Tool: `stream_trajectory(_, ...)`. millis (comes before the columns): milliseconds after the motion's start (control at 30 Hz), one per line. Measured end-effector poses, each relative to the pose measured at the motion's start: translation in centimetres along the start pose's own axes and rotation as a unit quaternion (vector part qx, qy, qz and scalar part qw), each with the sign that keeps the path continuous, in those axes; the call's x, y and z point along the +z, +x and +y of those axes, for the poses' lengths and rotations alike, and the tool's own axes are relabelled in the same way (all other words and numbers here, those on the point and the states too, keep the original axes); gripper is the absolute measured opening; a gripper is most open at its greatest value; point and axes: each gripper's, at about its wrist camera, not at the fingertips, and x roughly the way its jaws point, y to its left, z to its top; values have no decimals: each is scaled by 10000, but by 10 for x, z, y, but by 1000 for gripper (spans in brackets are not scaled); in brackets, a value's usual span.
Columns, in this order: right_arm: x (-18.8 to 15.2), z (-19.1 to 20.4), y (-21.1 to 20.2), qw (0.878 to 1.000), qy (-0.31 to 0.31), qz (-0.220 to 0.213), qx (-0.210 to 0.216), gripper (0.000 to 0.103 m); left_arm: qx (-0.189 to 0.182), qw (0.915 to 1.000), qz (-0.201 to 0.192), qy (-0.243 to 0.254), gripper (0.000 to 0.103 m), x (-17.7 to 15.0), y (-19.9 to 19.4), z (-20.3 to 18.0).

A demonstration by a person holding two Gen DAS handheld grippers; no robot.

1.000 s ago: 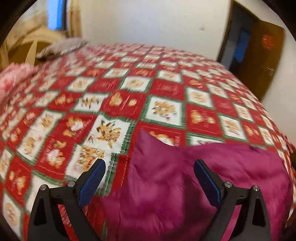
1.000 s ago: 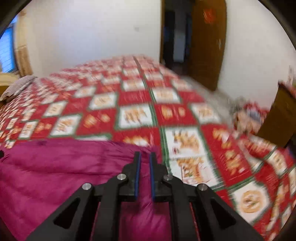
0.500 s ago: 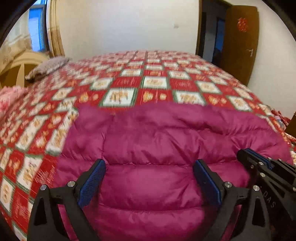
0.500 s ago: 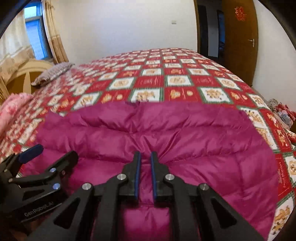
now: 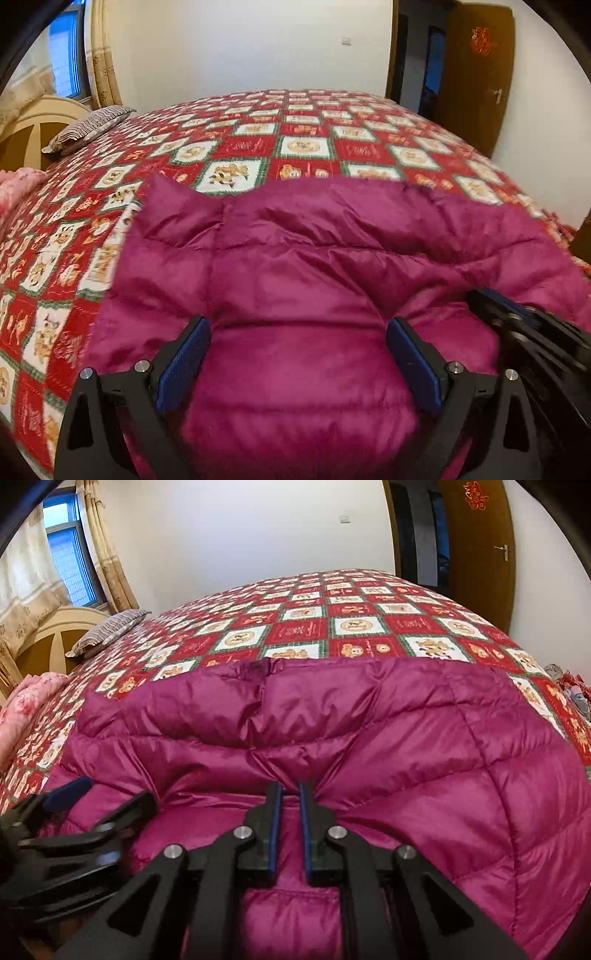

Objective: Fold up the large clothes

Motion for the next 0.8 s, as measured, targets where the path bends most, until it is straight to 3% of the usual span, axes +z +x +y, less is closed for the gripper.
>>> stream_trajectory(100,5,2,-13,10000,-15,50,-47,14,-265,9981,-397,-390,97,-4,-41,27)
stream_trajectory(233,6,24,-58,9986,-141,-457,230,15,-229,9930,-684,-933,97,-16,-71,74)
stream_trajectory(333,0,44,-61,9979,-200,-492,361,15,-190,9881,-511,-1441,97,-27,-62,100)
stream_trajectory(433,-13,53,-37,9993,-189,-194,254,15,-496,9812,-263,-1845,97,-38,-47,108)
stream_trajectory(633,-26,45,-15,9997,23,-53,250,11,-813,9768,77,-1977,97,-55,-27,100)
stream_trajectory(800,-30,46,-14,9996,7,-65,275,11,-1076,9740,-53,-1994,96,-64,-36,92)
